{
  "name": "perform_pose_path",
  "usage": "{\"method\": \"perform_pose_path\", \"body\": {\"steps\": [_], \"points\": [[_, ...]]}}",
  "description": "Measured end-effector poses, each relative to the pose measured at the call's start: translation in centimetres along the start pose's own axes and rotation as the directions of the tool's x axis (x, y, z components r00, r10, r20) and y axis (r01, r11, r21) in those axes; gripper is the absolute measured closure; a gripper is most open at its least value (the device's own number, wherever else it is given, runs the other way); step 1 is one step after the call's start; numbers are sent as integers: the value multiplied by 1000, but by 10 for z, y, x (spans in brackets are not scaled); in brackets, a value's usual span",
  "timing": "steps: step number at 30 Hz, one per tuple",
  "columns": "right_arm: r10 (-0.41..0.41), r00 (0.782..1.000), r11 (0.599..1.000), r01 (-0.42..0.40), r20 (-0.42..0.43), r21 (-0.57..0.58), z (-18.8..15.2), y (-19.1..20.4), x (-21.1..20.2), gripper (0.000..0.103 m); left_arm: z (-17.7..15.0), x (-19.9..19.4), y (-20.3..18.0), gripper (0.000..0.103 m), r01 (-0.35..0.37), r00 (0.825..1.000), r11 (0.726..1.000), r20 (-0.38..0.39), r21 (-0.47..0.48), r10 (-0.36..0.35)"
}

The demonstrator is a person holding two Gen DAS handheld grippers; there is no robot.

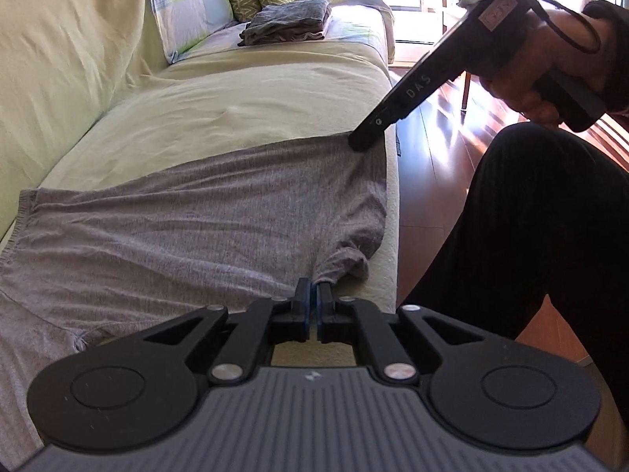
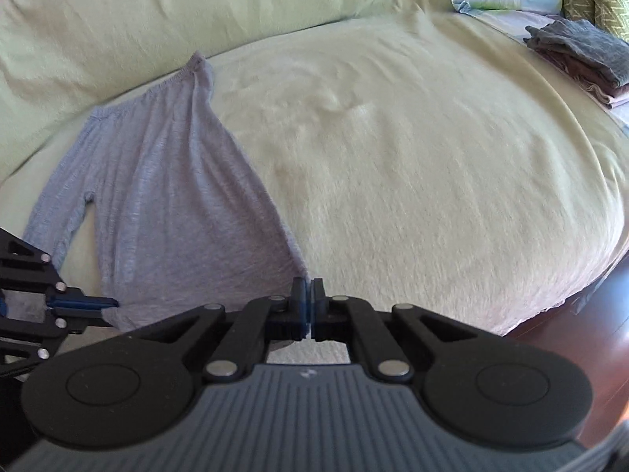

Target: Fold clothes

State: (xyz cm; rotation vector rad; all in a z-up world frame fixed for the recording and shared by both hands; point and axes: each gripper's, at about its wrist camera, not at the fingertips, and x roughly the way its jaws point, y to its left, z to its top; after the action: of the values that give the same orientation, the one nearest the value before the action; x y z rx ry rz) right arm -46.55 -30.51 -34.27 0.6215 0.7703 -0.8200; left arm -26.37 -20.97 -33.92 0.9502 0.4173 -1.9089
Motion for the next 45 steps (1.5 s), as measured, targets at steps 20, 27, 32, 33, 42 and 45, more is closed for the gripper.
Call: {"method": "perform_pose_path", "body": {"steps": [20, 27, 32, 33, 42, 45], "points": [[-29, 994, 896, 74, 108, -438, -57, 138, -6, 58, -56, -70, 8, 80, -113, 993, 988, 10, -107, 115], [-130, 982, 827, 182, 133, -532, -61, 147, -13, 95, -65, -75, 14, 80, -131, 990, 983, 27, -127, 135], [-127, 989, 810, 150, 79, -568, -71, 149, -25, 96, -68, -83, 14, 80, -144, 988, 982, 34, -123, 149], [-132, 989, 816, 145, 65, -559, -71, 147, -26, 96, -69, -86, 14, 80, -145, 988, 982, 34, -121, 150], [-93, 994, 819, 108, 55, -563, -72, 165, -20, 81, -71, -88, 12, 76, -149, 987, 981, 38, -121, 154], [-116, 990, 801, 144, 85, -581, -73, 170, -10, 102, -72, -89, 13, 74, -156, 986, 980, 36, -125, 161]]}}
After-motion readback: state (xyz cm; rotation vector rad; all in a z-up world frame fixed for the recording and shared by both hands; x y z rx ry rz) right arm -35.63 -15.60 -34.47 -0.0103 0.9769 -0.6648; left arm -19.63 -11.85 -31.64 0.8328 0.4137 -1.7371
